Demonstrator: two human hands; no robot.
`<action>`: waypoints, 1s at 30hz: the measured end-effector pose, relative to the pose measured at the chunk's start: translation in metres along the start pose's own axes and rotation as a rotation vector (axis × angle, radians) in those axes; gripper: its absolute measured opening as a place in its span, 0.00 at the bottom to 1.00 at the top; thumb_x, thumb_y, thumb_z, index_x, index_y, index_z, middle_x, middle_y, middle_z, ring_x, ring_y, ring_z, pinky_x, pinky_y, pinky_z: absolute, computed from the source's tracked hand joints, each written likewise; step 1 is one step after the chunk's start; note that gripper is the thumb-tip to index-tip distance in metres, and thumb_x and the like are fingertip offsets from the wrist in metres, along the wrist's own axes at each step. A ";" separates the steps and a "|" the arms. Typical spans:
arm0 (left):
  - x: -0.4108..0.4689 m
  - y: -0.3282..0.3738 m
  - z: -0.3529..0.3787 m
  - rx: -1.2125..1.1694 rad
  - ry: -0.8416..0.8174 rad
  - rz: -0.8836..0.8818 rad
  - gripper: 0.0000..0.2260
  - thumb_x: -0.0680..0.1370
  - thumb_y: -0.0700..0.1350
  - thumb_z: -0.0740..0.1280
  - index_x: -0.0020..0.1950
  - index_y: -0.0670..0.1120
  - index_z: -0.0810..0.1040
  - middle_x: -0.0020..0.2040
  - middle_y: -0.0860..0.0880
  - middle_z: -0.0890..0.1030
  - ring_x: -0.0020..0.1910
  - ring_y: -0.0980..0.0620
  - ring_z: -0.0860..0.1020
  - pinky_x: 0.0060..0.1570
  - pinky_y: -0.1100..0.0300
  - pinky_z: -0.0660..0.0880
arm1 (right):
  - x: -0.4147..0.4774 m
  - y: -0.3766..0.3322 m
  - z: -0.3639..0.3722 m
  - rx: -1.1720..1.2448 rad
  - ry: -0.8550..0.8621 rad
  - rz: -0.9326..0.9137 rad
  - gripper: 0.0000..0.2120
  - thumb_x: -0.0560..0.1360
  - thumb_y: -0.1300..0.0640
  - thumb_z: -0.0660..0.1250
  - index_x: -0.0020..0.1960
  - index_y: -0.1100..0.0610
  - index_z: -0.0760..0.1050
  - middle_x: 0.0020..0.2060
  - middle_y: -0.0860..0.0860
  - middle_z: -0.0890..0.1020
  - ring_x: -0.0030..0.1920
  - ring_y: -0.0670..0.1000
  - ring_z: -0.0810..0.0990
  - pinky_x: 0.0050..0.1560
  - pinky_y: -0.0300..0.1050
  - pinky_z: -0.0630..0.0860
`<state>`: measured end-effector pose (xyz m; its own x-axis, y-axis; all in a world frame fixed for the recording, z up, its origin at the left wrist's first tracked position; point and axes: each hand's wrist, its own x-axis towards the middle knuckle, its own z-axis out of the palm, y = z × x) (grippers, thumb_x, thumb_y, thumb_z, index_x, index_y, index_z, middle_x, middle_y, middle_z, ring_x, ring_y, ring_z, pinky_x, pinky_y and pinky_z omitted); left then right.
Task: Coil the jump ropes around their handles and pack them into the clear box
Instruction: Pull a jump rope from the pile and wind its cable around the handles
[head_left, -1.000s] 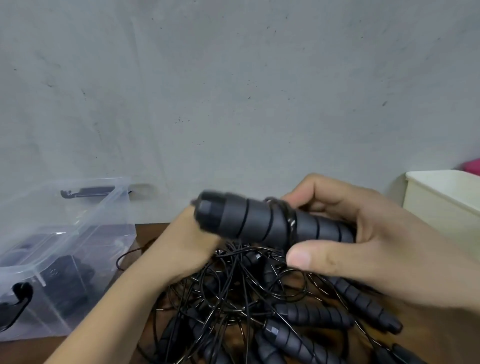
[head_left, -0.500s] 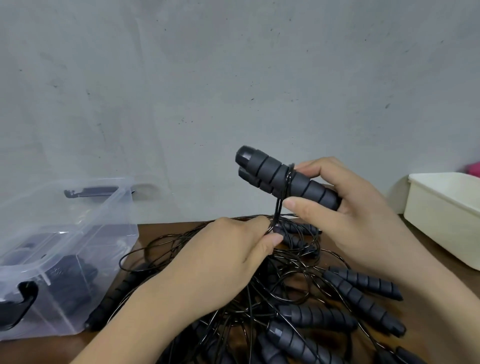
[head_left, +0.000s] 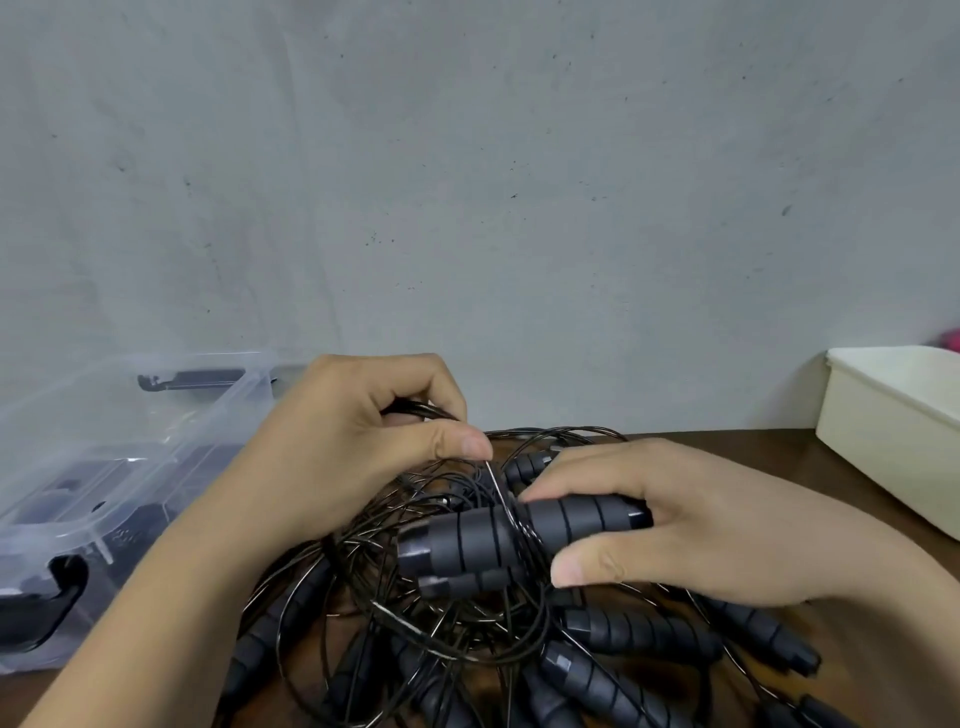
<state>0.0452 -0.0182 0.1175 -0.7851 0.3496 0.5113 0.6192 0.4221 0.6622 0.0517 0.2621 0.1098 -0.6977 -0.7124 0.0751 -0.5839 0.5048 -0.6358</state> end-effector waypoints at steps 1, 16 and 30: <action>0.001 -0.004 -0.001 -0.019 -0.019 -0.011 0.12 0.71 0.57 0.79 0.41 0.50 0.84 0.28 0.39 0.65 0.29 0.49 0.60 0.31 0.57 0.56 | -0.003 -0.002 -0.003 0.026 -0.016 -0.011 0.14 0.80 0.50 0.76 0.66 0.45 0.83 0.61 0.47 0.83 0.63 0.52 0.83 0.65 0.56 0.78; 0.004 -0.024 0.056 0.122 -0.038 -0.017 0.15 0.84 0.61 0.56 0.42 0.65 0.77 0.30 0.57 0.75 0.30 0.60 0.74 0.35 0.66 0.73 | -0.015 0.002 -0.012 0.644 0.346 -0.311 0.20 0.78 0.48 0.76 0.63 0.61 0.80 0.51 0.61 0.84 0.47 0.60 0.83 0.45 0.48 0.80; -0.005 0.012 0.039 0.369 -0.089 0.115 0.13 0.83 0.61 0.62 0.44 0.56 0.73 0.32 0.55 0.76 0.31 0.54 0.75 0.31 0.63 0.65 | 0.002 0.020 -0.006 -0.150 0.682 -0.016 0.10 0.82 0.49 0.70 0.62 0.42 0.77 0.53 0.43 0.82 0.54 0.48 0.80 0.52 0.43 0.76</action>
<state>0.0573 0.0182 0.1017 -0.7156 0.4767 0.5106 0.6800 0.6423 0.3535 0.0362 0.2735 0.1021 -0.7647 -0.2797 0.5805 -0.6129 0.5940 -0.5211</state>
